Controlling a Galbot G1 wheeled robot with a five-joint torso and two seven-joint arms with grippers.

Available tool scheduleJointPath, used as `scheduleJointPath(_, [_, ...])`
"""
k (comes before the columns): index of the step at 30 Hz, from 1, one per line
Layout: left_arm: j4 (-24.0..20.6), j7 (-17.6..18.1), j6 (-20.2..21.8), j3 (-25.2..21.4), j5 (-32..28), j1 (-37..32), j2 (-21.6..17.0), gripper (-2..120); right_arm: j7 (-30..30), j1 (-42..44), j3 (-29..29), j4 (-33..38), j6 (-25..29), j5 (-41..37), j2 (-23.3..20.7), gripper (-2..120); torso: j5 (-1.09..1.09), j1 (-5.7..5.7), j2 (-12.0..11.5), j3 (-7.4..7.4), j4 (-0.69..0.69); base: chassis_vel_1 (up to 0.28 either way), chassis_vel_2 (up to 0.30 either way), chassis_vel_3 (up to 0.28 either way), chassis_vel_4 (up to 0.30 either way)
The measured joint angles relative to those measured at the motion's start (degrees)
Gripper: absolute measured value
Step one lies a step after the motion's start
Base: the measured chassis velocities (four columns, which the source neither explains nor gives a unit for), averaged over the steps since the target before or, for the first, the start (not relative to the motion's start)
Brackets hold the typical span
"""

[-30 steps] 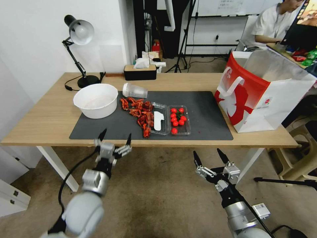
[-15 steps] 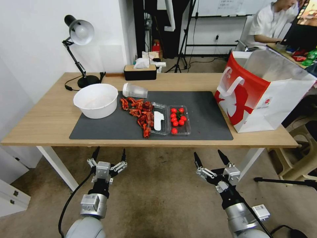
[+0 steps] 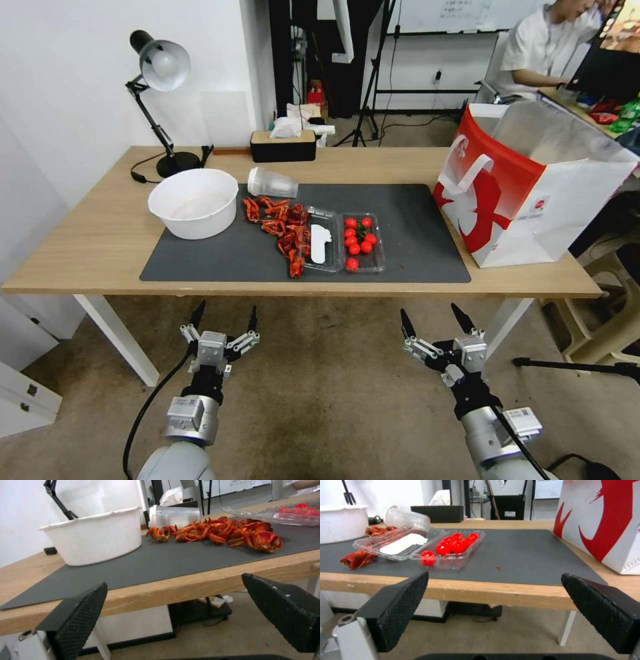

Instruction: Pick up the trash from the table and place it into the takeout bag.

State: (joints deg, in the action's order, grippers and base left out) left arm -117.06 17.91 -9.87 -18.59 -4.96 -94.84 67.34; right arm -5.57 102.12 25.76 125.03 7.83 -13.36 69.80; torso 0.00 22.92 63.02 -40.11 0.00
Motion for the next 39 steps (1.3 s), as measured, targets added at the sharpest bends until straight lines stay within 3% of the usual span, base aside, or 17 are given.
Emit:
scheduleJointPath(20, [0.2,-0.1,0.2,0.5,0.4,0.0,0.9,100,-0.2,0.0,0.1,-0.1,-0.1,-0.1,-0.5,100,0.0,-0.01,0.0,0.0,0.01,0.0,0.0,0.0,0.0])
scheduleJointPath(27, [-0.6,0.4,3.2,0.9,-2.1,4.0,-1.5,100,-0.2,-0.1,-0.1,-0.1,-0.1,-0.2,-0.9,100,-0.01,-0.01,0.0,0.0,0.01,0.0,0.0,0.0,0.0])
scheduleJointPath(29, [-1.1,0.0,6.3,1.0,-5.4,10.1,-5.1,100,-0.3,-0.1,-0.1,0.0,-0.1,-0.4,-1.3,100,-0.01,0.0,0.0,0.0,-0.01,0.0,0.0,0.0,0.0])
scheduleJointPath(31, [-1.2,-0.3,7.1,1.1,-6.7,11.9,-6.3,100,-0.3,-0.1,-0.1,0.1,-0.1,-0.4,-1.5,100,-0.02,0.0,0.0,0.0,0.0,0.0,0.0,0.0,0.0])
scheduleJointPath(33, [-1.2,-0.9,9.9,2.1,-12.8,18.8,-11.0,100,-0.3,-0.1,0.0,0.4,-0.1,-0.4,-1.8,100,-0.01,0.0,0.0,0.0,-0.02,0.0,0.0,0.0,0.0])
scheduleJointPath(34, [-1.2,-0.9,9.9,2.1,-12.8,18.8,-11.0,100,-0.3,-0.1,0.0,0.4,-0.1,-0.4,-1.8,100,-0.01,0.0,0.0,0.0,-0.02,0.0,0.0,0.0,0.0])
scheduleJointPath(37, [0.0,-1.9,13.5,4.3,-20.4,27.5,-17.3,100,-0.4,-0.1,0.0,0.5,-0.1,-0.5,-2.0,100,0.01,0.0,0.0,-0.01,0.0,0.0,0.0,0.0,0.0])
scheduleJointPath(39, [0.8,-1.9,15.0,5.3,-24.0,31.0,-19.0,100,-0.4,-0.1,0.0,0.5,-0.1,-0.5,-2.0,100,-0.01,0.0,0.0,-0.01,0.01,0.0,0.0,0.0,0.0])
